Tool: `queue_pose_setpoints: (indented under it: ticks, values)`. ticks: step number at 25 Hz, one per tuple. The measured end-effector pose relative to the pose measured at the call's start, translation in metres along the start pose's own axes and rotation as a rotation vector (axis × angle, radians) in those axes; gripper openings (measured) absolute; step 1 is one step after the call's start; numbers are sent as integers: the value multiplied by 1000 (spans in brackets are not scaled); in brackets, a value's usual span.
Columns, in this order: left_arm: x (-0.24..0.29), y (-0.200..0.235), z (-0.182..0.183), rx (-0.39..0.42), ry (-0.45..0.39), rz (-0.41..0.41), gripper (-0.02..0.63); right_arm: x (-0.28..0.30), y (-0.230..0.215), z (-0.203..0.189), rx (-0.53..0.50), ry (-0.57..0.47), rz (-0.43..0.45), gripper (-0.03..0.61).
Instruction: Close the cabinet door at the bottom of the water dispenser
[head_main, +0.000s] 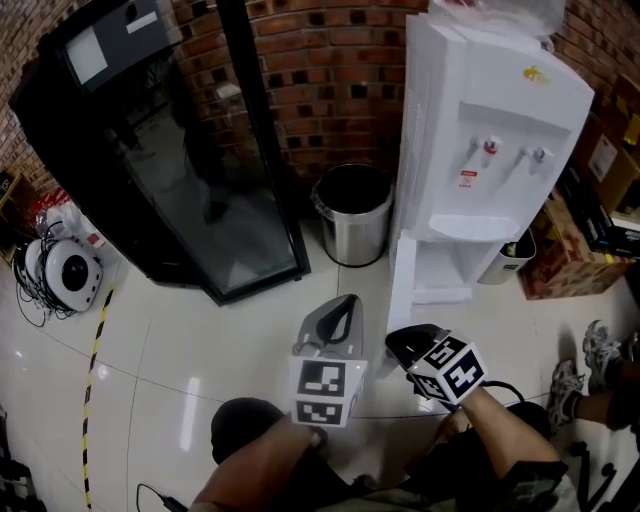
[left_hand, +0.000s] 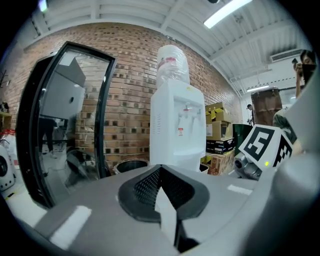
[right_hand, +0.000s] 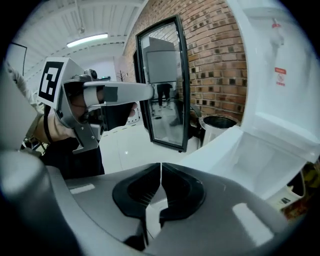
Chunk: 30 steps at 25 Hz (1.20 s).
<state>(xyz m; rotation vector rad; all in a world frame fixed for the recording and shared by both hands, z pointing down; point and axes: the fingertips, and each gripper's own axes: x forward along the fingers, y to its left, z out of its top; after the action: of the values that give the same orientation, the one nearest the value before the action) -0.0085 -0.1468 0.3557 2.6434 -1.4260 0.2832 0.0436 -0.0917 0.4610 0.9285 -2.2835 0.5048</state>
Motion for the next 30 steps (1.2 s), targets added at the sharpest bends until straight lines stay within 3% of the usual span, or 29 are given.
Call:
queue_pose_setpoints:
  ticks: [8,19,30]
  values:
    - [24,-43,4,-5,-8,-85,0,-47,-38,-37,95,43,-118,2]
    - [51,-72,-8,-1,22,-128,0,-115,-144,-82,212,132,-407,2]
    - [87,-94,-7,-39,10,-145,0,-149,-283,-89,368,-37,-760,0]
